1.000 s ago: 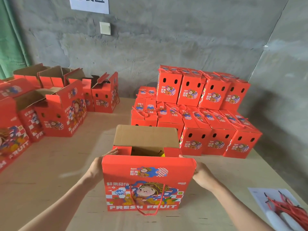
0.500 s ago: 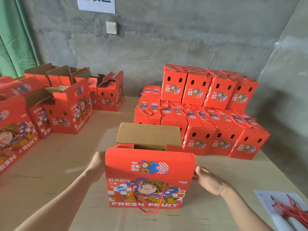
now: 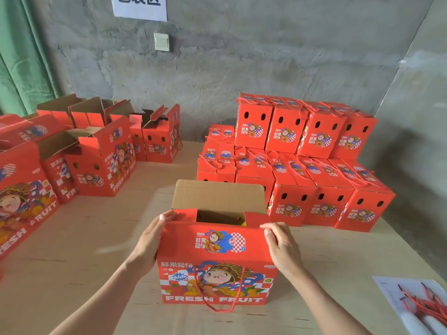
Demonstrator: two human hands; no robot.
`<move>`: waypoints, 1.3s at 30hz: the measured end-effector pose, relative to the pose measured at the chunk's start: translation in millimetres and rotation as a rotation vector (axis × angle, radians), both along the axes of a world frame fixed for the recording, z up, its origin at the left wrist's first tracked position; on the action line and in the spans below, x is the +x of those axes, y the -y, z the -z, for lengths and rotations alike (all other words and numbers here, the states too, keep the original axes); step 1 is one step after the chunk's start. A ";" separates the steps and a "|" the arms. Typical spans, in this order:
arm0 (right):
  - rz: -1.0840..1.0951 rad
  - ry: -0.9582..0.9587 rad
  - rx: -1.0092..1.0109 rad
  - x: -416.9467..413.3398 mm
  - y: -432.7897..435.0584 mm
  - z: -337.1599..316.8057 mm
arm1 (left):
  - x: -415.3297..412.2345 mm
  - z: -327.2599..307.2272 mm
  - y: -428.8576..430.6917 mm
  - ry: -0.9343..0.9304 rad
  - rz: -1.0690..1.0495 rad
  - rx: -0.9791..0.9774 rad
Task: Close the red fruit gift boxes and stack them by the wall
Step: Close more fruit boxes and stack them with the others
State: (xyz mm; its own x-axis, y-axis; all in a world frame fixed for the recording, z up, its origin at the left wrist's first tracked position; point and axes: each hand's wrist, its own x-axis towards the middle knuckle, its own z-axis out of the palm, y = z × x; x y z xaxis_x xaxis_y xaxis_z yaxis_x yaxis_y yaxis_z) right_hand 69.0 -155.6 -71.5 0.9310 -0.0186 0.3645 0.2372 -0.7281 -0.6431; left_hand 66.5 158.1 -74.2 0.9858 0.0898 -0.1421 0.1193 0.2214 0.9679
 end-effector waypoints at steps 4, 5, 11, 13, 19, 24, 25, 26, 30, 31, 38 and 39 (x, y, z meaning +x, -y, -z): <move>0.043 0.061 -0.029 6.8 -4.6 2.9 | -2.6 1.1 8.7 0.044 -0.071 0.118; 0.050 0.064 -0.020 7.3 -5.8 2.7 | -2.8 2.1 10.5 0.038 -0.094 0.139; 0.070 0.084 0.015 7.9 -7.8 4.6 | 2.0 8.1 13.6 0.042 -0.161 0.275; 0.078 0.078 0.043 8.5 -8.1 4.7 | 4.1 8.1 13.9 0.057 -0.180 0.335; 0.084 0.016 0.172 12.2 -7.4 3.5 | 6.0 6.6 12.9 0.081 -0.199 0.449; 0.054 -0.093 0.328 9.1 -5.8 3.8 | 7.0 5.5 11.4 0.093 -0.195 0.502; 0.050 -0.106 0.350 7.9 -6.0 3.5 | 7.3 4.4 11.0 0.096 -0.194 0.505; 0.050 -0.107 0.356 7.4 -6.1 3.2 | 7.8 3.1 10.2 0.095 -0.193 0.499; 0.060 -0.091 0.290 8.1 -5.6 2.4 | 12.6 -4.3 6.9 0.033 -0.172 0.445; 0.061 -0.096 0.266 9.0 -5.5 1.9 | 13.2 -5.9 7.6 0.020 -0.172 0.455; 0.080 -0.170 0.032 18.5 -10.1 -11.1 | 18.5 -11.3 13.6 0.004 -0.154 0.707; 0.073 -0.117 -0.049 16.7 -11.7 -9.8 | 19.0 -11.0 14.9 0.028 -0.156 0.764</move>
